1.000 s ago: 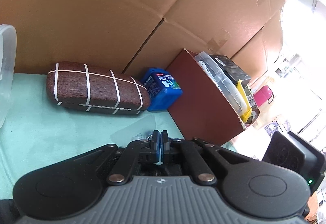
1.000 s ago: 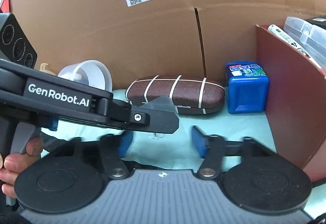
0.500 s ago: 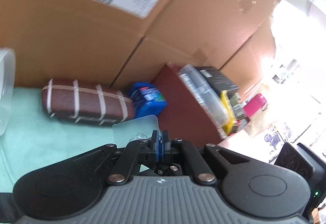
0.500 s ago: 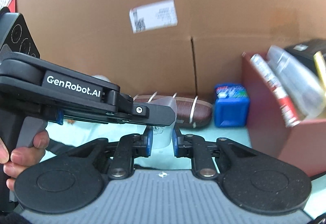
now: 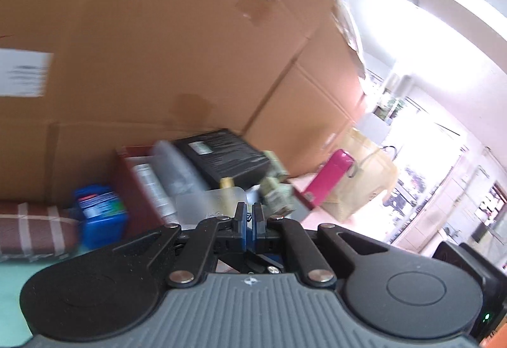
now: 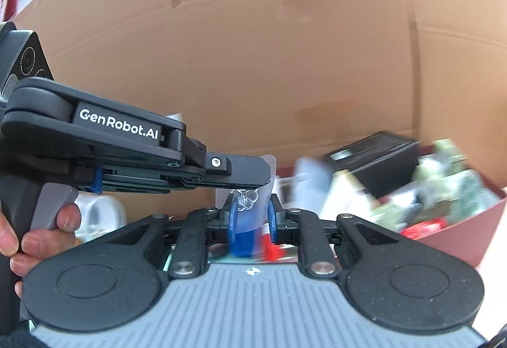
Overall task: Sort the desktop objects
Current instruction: 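Lift the clear hook and carry it over the dark-red box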
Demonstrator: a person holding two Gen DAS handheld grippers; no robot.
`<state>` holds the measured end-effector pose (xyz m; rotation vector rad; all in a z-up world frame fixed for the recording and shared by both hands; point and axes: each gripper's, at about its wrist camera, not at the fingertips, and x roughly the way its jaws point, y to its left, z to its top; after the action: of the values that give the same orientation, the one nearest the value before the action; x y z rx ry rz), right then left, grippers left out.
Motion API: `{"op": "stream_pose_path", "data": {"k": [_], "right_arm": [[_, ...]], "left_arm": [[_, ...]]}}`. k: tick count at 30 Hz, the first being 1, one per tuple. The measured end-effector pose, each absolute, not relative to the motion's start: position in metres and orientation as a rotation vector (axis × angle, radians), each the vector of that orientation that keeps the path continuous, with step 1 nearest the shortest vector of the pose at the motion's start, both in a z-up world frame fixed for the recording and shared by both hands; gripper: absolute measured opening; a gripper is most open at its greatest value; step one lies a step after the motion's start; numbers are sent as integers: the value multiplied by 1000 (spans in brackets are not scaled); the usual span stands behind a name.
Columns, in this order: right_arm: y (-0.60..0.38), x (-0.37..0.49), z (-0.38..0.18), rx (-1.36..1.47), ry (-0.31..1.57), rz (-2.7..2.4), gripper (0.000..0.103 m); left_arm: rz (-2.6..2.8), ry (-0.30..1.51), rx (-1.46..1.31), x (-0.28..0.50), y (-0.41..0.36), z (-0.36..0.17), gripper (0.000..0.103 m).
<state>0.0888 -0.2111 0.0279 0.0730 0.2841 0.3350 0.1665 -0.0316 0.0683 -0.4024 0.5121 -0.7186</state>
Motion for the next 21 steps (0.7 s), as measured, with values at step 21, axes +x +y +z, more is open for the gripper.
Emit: {"op": "stream_pose_path", "data": {"k": [21], "right_arm": [[-337, 121, 12, 76, 216, 19, 18]], "left_arm": [[-906, 531, -321, 236, -187, 63, 1]]}}
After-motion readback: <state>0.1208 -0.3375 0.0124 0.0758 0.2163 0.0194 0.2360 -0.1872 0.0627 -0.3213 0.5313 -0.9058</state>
